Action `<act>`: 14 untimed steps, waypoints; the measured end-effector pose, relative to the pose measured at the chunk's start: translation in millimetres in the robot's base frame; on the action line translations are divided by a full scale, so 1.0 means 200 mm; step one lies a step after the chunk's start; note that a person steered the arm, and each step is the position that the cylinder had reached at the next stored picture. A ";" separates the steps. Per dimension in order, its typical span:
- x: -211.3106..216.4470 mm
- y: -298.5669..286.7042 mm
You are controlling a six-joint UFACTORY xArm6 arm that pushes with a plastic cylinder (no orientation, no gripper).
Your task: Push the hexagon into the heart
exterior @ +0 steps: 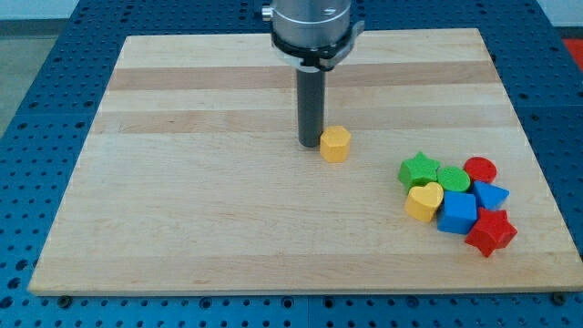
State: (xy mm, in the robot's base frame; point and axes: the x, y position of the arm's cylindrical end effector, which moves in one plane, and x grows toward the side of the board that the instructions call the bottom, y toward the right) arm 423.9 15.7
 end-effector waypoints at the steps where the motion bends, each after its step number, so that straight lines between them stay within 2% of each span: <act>1: -0.05 0.05; 3: -0.16 0.20; 4: -0.12 0.23; 8: 0.28 0.13; 10: 0.36 0.13; 11: 0.27 0.11; 13: 0.30 -0.09; 14: 0.33 -0.10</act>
State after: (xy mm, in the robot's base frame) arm 490.1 -3.9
